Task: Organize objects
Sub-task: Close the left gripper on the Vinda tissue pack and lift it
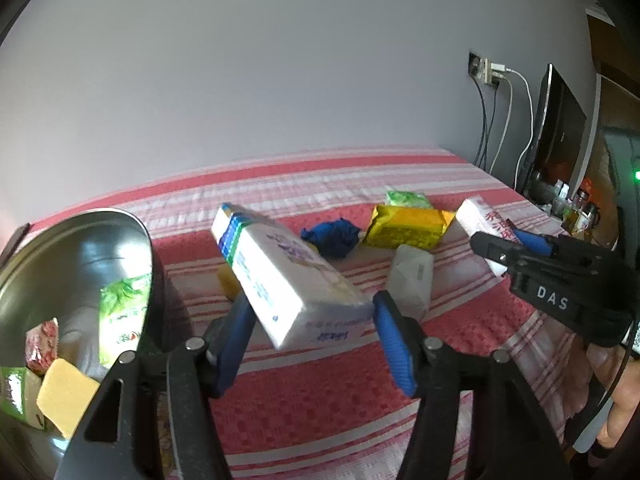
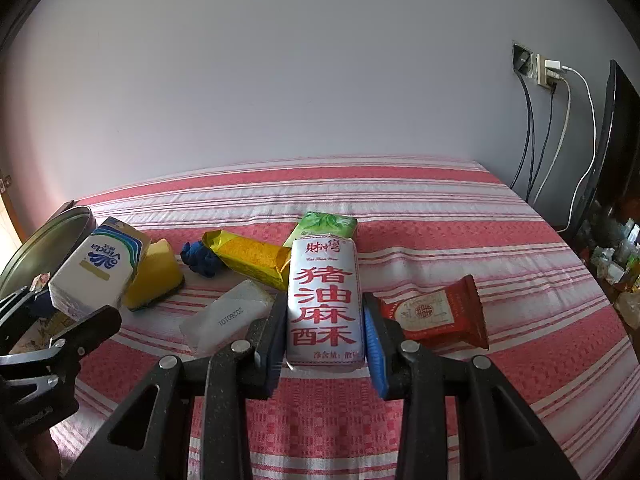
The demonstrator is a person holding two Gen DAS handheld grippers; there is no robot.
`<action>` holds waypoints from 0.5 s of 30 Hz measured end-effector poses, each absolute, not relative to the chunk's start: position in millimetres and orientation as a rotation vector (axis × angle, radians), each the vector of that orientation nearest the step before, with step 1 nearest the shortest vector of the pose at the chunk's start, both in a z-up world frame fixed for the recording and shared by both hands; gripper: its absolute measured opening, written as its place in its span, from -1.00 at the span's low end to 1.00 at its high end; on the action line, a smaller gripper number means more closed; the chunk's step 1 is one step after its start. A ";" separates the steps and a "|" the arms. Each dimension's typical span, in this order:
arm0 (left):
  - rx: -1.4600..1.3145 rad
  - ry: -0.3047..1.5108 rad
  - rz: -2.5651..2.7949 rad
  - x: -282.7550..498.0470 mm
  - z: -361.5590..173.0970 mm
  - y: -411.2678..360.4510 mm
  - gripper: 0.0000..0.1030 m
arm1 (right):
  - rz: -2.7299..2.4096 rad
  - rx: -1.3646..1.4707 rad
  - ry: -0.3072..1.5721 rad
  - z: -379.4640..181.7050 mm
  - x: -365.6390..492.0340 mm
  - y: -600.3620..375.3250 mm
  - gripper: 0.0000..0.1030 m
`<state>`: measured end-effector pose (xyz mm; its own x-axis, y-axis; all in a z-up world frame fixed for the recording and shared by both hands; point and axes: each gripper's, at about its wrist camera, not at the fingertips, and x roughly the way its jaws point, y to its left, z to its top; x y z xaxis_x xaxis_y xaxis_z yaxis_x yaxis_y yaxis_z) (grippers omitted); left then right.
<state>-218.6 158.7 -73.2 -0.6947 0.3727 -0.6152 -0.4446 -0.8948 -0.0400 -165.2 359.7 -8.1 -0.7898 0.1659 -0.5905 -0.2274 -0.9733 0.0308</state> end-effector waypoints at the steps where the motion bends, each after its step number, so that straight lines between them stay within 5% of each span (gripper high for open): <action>1: -0.905 0.160 2.527 -220.4 -75.1 159.8 0.19 | 2.786 -0.906 0.148 -8.1 -165.2 359.9 -0.28; 8: -1.055 0.255 2.440 -231.8 -92.7 175.5 0.14 | 2.786 -0.912 0.153 -8.6 -166.2 358.8 -0.28; 12: -1.071 0.249 2.471 -235.8 -94.3 174.1 0.49 | 2.778 -0.922 0.127 -9.7 -167.4 355.3 -0.28; 15: -1.051 0.275 2.486 -239.1 -93.6 177.5 0.49 | 2.777 -0.923 0.120 -9.8 -167.3 354.4 -0.28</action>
